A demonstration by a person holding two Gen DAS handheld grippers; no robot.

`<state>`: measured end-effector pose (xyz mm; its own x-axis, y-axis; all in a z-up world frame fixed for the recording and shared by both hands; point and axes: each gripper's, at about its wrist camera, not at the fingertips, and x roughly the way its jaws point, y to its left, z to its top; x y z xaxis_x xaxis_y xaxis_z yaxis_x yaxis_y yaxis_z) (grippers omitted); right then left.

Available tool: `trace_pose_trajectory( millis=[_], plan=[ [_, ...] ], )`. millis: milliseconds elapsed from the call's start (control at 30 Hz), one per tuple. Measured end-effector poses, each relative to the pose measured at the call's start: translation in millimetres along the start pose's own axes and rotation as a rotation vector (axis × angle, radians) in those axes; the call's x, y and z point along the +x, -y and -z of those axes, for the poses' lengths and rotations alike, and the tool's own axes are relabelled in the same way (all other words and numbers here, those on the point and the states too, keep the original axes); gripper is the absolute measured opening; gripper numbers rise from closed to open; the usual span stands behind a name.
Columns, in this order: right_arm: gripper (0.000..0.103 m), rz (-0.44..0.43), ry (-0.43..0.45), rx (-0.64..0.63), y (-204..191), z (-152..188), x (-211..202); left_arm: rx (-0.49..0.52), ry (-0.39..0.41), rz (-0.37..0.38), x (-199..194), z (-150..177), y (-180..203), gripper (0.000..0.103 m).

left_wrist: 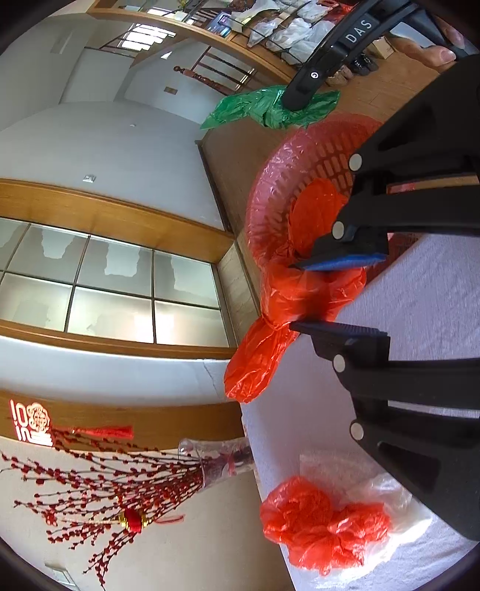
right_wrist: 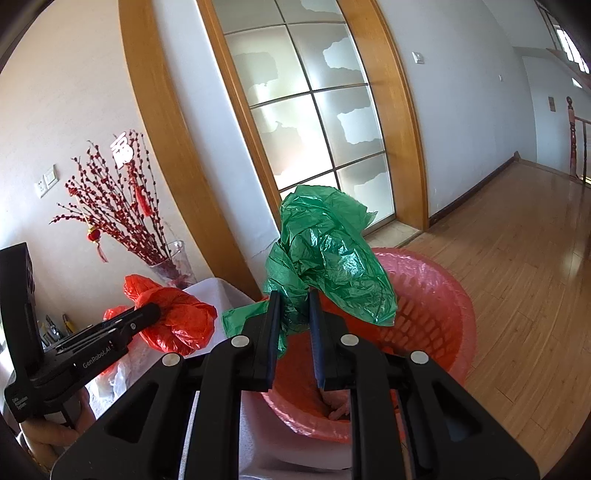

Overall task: Collect trash
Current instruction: 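Carry both bags over the red basket and open both tools to release them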

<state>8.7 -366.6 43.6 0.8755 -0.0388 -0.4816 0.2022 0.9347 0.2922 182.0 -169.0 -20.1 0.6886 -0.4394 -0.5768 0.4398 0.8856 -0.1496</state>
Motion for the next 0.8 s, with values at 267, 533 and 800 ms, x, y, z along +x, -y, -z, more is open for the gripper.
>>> trace_pose_trajectory(
  millis=[267, 533, 800],
  plan=[
    [0.016, 0.051, 0.017, 0.038, 21.7, -8.7, 6.9, 0.010, -0.030, 0.062, 23.7, 1.9, 23.6, 0.025],
    [0.016, 0.072, 0.027, 0.084, 43.1, -18.3, 16.8, 0.013, -0.061, 0.124, 49.9, 1.7, 45.5, 0.025],
    [0.025, 0.057, -0.002, 0.132, 59.4, -19.6, 31.9, 0.014, -0.122, 0.176, 81.0, 9.5, 57.0, 0.033]
  ],
)
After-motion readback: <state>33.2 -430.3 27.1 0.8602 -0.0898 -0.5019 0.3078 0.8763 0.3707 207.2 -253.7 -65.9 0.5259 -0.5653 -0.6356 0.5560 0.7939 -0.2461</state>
